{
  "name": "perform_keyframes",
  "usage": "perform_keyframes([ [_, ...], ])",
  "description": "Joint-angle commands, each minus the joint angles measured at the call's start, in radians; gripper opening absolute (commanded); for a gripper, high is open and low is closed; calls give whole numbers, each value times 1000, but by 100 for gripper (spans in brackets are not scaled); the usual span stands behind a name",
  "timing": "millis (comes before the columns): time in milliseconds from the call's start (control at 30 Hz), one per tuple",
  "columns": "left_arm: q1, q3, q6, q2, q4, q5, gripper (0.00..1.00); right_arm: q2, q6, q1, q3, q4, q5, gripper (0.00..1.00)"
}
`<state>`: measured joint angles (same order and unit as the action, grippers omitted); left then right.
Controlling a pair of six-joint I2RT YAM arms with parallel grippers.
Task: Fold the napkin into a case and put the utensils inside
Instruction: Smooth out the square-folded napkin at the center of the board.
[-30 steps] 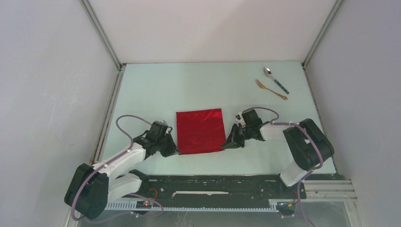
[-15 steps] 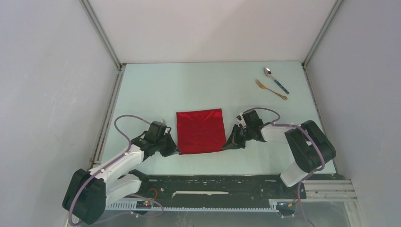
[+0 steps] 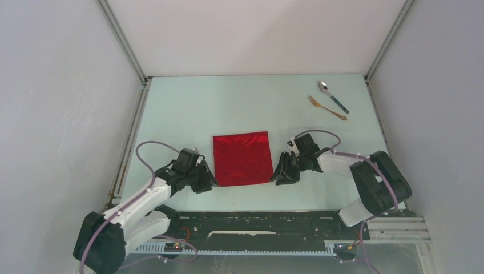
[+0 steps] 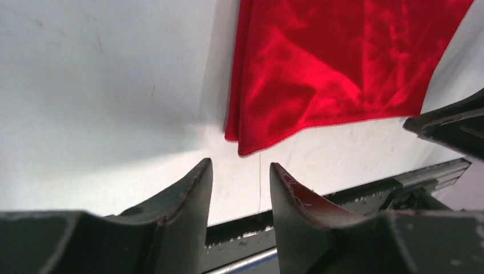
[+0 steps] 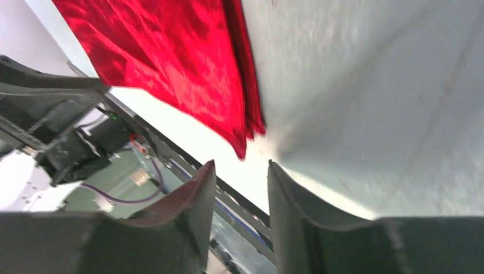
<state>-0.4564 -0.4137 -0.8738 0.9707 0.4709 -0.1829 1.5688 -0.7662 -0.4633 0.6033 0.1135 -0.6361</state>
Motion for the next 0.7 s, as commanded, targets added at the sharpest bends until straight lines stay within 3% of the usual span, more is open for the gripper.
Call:
perform_keyframes([
  [0,4,-85,17,-131,155,2,50,-145,161,8,82,249,92,51],
  [133,4,-139,16,-146,124,13,51,-156,191,-15,152,195,61,59],
  [267,5,-101,-39,7,-116,-115,30,13,98,-47,213,-68,-118,59],
  [367,7,-98,5,95,-136,-51,24,146,69,-51,233,-196,-148,59],
  [667,12,43,37,205,-239,5,18,273,164,31,279,-215,-100,61],
])
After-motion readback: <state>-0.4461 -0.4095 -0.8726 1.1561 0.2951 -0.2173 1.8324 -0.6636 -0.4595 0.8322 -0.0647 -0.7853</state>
